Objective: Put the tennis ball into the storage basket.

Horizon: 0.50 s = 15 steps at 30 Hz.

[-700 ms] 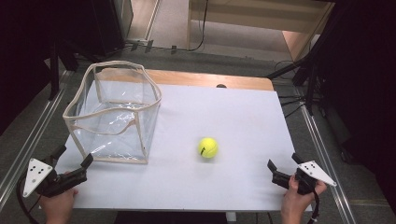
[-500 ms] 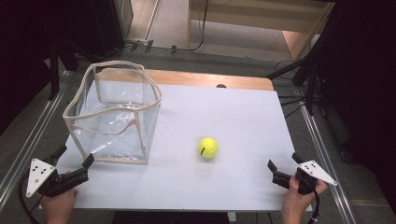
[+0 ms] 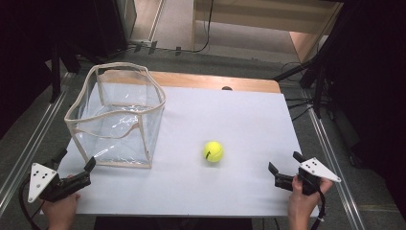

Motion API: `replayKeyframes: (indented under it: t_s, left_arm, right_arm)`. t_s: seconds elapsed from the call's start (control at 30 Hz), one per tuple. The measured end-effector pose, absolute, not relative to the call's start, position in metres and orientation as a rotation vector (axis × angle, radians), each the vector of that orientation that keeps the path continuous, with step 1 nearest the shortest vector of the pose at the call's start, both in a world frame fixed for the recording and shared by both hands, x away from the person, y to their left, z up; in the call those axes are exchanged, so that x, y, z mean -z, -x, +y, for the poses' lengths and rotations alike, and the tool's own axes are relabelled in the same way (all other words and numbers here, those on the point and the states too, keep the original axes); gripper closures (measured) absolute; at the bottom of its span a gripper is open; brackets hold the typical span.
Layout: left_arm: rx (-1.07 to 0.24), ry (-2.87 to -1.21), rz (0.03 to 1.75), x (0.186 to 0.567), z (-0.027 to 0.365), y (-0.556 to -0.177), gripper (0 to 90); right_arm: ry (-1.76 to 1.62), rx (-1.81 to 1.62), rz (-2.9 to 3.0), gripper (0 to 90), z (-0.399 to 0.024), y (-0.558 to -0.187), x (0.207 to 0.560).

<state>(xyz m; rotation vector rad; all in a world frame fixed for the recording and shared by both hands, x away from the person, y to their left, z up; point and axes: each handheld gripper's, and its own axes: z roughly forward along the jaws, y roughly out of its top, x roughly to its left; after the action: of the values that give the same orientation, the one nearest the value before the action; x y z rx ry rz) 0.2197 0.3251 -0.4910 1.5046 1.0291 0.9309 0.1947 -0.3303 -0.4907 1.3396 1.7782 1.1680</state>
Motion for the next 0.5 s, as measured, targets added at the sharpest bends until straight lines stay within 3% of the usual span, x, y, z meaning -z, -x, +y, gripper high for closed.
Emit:
replayKeyframes:
  t_s: [0.5]
  left_arm:
    - [-0.948,-1.542,1.012,0.492,0.321,-0.219,6.9]
  right_arm:
    - [-1.242,-1.178,1.96,0.0,-0.293,-0.229,0.466]
